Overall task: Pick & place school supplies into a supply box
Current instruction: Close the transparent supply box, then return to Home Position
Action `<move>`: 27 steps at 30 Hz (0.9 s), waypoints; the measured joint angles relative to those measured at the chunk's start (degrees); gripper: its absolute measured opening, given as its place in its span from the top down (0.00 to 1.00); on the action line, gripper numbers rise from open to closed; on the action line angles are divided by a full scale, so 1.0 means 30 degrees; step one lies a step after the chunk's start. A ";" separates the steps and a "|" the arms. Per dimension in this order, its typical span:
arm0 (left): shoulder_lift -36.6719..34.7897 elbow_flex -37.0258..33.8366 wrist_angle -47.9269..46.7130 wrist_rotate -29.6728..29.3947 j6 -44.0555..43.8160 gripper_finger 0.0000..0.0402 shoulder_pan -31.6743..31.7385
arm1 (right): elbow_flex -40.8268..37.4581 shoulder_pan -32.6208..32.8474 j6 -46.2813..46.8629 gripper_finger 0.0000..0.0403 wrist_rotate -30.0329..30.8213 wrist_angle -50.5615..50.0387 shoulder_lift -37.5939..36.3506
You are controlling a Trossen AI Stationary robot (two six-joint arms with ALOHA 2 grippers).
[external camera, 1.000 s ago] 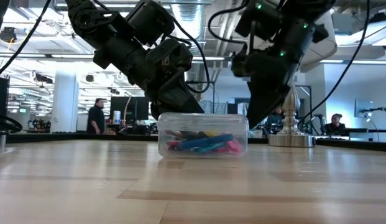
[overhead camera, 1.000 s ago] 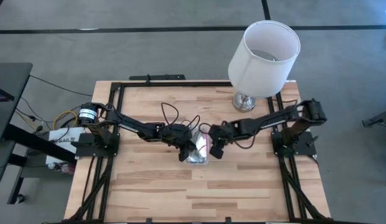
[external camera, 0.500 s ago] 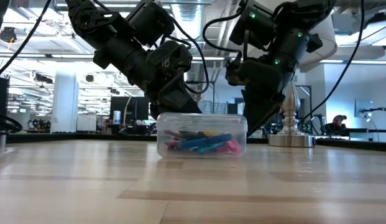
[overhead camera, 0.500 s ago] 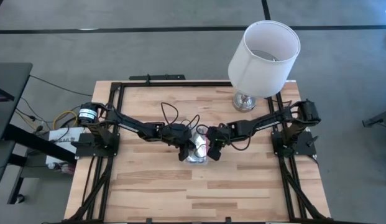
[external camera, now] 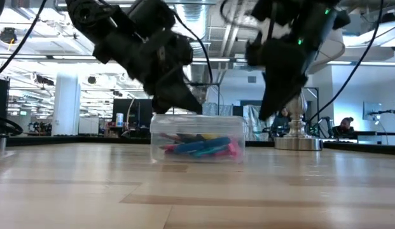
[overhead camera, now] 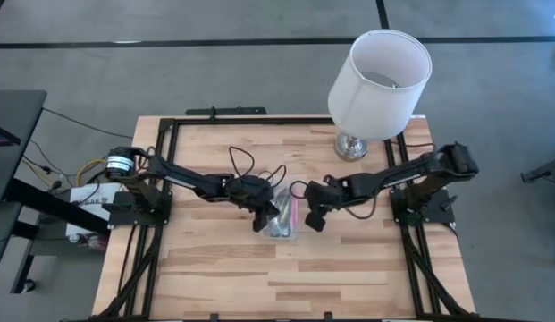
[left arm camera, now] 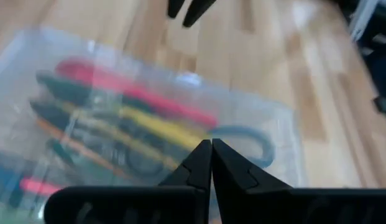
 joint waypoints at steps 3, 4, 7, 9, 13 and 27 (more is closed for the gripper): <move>-0.1016 0.0007 0.0153 0.0013 0.0472 0.98 0.0015 | 0.0000 0.0351 -0.0658 0.87 0.0834 -0.0034 -0.1260; -0.1388 0.0027 0.0180 0.0002 0.0690 0.98 0.0015 | 0.0000 0.0427 -0.0862 0.87 0.1132 -0.0074 -0.1672; -0.2335 0.0036 0.0311 -0.0448 0.1266 0.98 0.0022 | 0.0007 0.0630 -0.1091 0.87 0.2190 -0.0435 -0.2868; -0.3027 0.0036 0.0311 -0.1031 0.1341 0.98 0.0053 | 0.0007 0.0588 -0.1125 0.87 0.2666 -0.0608 -0.3588; -0.4609 0.0058 0.0324 -0.0996 0.1478 0.98 0.0294 | 0.0000 0.0720 -0.2098 0.87 0.2717 -0.0308 -0.5220; -1.5104 0.0102 -0.0278 -0.3649 0.4858 0.98 0.1368 | 0.0008 0.1440 -0.4497 0.87 0.2622 0.0570 -1.3200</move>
